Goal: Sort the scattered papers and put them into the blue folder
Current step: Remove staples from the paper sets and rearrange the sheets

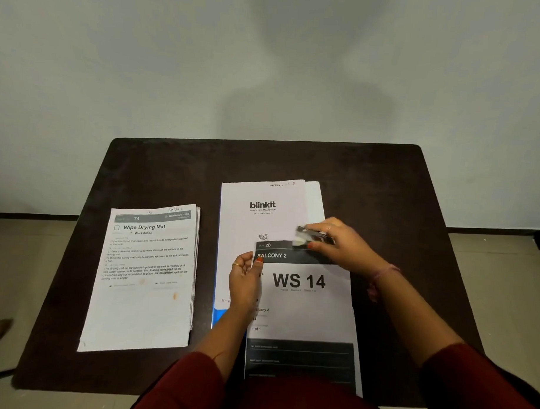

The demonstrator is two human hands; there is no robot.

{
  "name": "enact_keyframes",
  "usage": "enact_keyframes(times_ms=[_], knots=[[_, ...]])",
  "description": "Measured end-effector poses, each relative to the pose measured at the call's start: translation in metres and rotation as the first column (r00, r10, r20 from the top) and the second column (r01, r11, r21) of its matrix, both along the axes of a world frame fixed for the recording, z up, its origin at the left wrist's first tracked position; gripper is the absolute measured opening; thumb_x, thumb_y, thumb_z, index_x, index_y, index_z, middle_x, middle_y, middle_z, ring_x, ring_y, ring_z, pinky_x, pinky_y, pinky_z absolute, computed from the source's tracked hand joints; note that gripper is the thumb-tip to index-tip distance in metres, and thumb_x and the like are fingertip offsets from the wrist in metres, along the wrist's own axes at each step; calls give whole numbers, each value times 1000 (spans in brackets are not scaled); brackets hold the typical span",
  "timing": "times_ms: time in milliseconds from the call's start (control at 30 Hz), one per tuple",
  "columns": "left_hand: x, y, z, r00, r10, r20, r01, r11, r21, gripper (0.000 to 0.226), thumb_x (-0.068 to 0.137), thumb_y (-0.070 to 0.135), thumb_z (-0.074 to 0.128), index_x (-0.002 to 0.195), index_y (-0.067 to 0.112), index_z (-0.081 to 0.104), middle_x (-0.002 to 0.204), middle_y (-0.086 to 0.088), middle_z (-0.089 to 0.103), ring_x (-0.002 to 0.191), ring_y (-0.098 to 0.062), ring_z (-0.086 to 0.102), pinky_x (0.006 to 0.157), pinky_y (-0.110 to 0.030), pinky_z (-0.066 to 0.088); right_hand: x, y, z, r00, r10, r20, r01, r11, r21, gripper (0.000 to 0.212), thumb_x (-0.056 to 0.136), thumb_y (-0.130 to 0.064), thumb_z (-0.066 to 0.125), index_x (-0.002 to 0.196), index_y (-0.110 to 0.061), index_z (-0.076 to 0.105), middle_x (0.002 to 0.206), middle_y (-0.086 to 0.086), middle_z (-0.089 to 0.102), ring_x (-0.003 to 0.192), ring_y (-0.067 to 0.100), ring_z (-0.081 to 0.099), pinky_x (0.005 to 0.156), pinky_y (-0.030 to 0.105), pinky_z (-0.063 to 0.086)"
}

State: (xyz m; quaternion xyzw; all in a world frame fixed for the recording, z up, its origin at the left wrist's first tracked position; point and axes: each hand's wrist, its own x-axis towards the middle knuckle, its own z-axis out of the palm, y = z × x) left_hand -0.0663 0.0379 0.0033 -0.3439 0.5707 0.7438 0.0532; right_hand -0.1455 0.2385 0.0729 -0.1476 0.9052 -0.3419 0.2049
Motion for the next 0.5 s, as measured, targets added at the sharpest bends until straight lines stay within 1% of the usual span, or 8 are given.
enact_keyframes(times_ms=[67,200,300,400,500], knots=[[1,-1,-2,1000,-14,17,14,1000,-18,15,94,11,57,108,15,55,112,-14,67,101,-29,65,94,-45,52,-12,-22,-1,985,171,23,-172,982,73,44,92,-29,60,134,-19,52,126,2,54,111,12,50,96,20,38],[0,-2,-1,999,-27,20,28,999,-36,15,94,15,58,109,16,55,111,-15,67,103,-35,65,92,-51,52,-32,-53,-1,934,349,73,-357,913,198,43,92,-27,59,133,-18,53,130,3,53,117,17,49,104,29,39],[1,-2,1,999,-43,19,44,997,-63,12,94,16,58,105,19,56,110,-14,68,104,-35,64,93,-52,51,-44,-64,1,908,409,89,-417,869,267,42,90,-27,61,131,-19,54,128,2,54,115,19,49,103,33,40],[2,-3,1,998,-54,9,55,995,-85,11,93,18,58,104,20,57,109,-13,68,103,-35,64,93,-52,51,-56,-70,2,870,474,137,-491,803,337,41,89,-26,63,128,-19,56,124,2,56,111,19,50,97,30,41],[2,-3,0,998,-67,6,67,994,-91,15,94,19,57,109,17,55,110,-13,67,101,-33,65,89,-47,54,-67,-76,1,827,510,236,-562,757,333,38,88,-23,64,126,-17,58,121,2,58,109,19,51,90,25,40]])
